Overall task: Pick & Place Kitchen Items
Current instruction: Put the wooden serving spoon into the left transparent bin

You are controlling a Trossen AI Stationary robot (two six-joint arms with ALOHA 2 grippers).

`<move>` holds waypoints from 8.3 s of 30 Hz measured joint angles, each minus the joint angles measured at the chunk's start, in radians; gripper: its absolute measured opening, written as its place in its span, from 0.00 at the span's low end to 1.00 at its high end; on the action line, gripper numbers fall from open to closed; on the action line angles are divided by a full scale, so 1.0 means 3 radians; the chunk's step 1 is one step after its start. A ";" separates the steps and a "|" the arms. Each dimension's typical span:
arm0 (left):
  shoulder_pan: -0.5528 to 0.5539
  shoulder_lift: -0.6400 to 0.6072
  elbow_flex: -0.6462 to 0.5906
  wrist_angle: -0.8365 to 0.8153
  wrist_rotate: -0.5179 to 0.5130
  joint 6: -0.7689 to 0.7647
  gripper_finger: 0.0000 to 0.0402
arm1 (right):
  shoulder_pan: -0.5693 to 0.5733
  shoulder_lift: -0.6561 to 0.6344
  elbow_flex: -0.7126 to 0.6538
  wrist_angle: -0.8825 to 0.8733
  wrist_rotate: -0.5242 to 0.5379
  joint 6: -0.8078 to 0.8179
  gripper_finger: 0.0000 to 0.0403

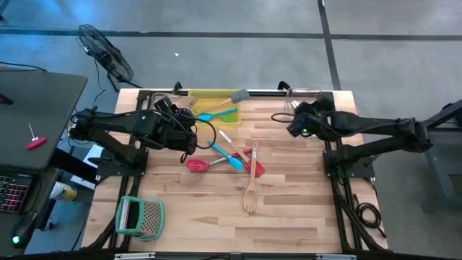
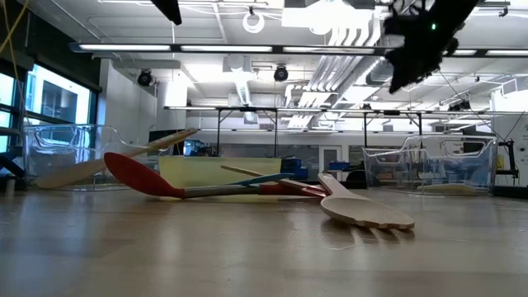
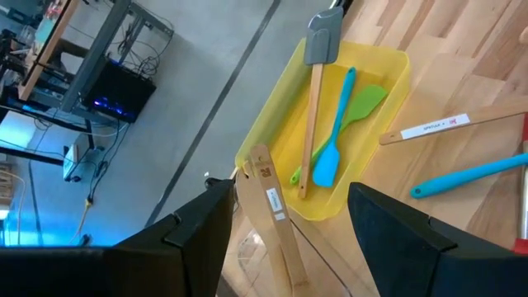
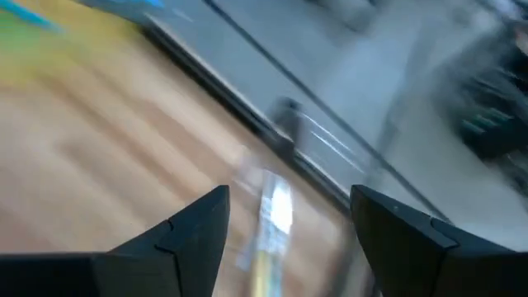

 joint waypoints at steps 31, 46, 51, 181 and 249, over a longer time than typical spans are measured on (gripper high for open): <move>0.0000 0.0001 0.0003 -0.0046 0.0034 -0.0261 0.58 | 0.0379 0.1132 0.0000 0.1384 -0.2163 0.1683 0.61; 0.0000 0.0000 -0.0382 -0.0216 0.0122 -0.0371 0.58 | 0.0348 0.1498 0.0000 0.1761 -0.2232 0.1860 0.61; 0.0000 0.0001 -0.0606 -0.0214 -0.0079 -0.0384 0.58 | 0.0348 0.1602 -0.0001 0.1717 -0.2246 0.1942 0.61; 0.0000 -0.0001 -0.0638 -0.0129 -0.0072 -0.0437 0.58 | 0.0258 0.2231 -0.0001 0.2221 -0.2232 0.1540 0.04; 0.0004 0.0603 -0.0637 0.5054 0.2827 0.2571 0.58 | 0.1668 0.0346 -0.0001 0.4736 -0.2297 -0.2490 0.04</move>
